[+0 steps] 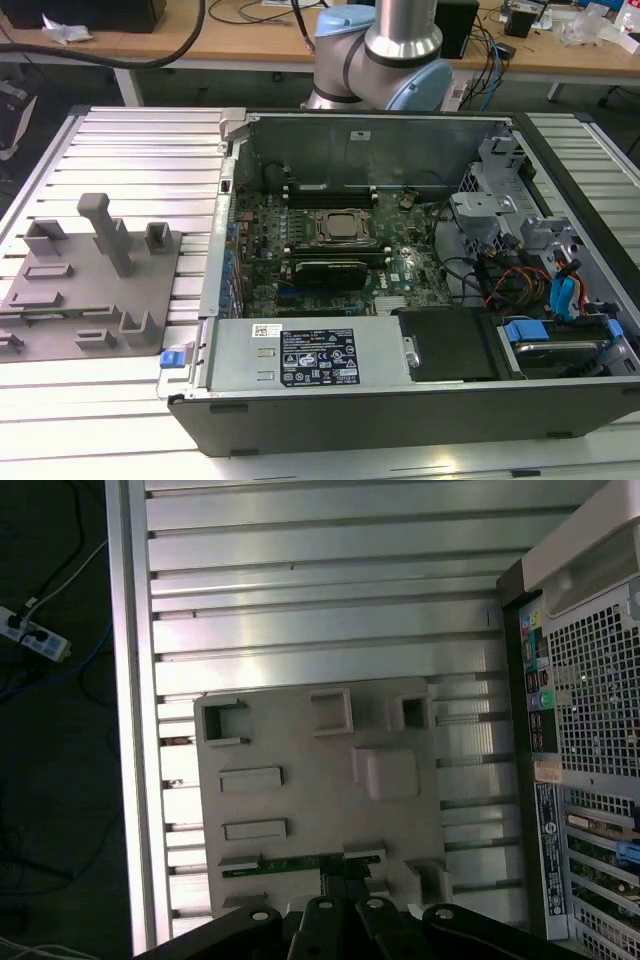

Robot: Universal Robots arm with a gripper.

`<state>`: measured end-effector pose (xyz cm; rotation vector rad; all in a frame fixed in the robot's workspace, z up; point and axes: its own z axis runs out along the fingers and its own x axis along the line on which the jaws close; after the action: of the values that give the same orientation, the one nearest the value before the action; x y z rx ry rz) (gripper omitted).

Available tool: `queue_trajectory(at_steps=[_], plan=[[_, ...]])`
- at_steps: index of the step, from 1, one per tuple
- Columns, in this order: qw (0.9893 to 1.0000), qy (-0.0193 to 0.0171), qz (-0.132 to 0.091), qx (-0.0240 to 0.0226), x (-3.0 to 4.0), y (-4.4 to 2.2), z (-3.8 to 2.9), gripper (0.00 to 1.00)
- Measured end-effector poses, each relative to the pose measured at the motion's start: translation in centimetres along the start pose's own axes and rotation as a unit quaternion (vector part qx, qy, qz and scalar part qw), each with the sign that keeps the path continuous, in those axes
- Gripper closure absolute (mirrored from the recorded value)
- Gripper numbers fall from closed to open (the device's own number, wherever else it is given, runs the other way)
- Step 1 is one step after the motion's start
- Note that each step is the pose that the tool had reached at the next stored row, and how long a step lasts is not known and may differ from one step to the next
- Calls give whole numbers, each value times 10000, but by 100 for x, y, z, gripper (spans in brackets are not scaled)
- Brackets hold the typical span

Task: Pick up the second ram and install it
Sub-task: 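Reach for the second ram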

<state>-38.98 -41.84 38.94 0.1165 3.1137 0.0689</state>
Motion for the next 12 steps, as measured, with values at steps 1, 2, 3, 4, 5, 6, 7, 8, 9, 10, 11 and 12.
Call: queue_trajectory(at_steps=[1,2,3,4,5,6,7,8,9,10,11,12], plan=[[10000,0,0,0,0,-12,0,89],[10000,0,0,0,0,-26,0,89],[10000,0,0,0,-2,-59,0,89],[10000,0,0,0,-3,-89,0,89],[10000,0,0,0,-5,-118,0,89],[10000,0,0,0,-7,-156,-1,89],[10000,0,0,0,-9,-180,-2,89],[10000,0,0,0,-11,-199,-2,89],[10000,0,0,0,-13,-229,-3,89],[10000,0,0,0,-13,-243,-4,89],[10000,0,1,0,-13,-242,-4,89],[10000,0,0,0,-14,-243,-4,89]])
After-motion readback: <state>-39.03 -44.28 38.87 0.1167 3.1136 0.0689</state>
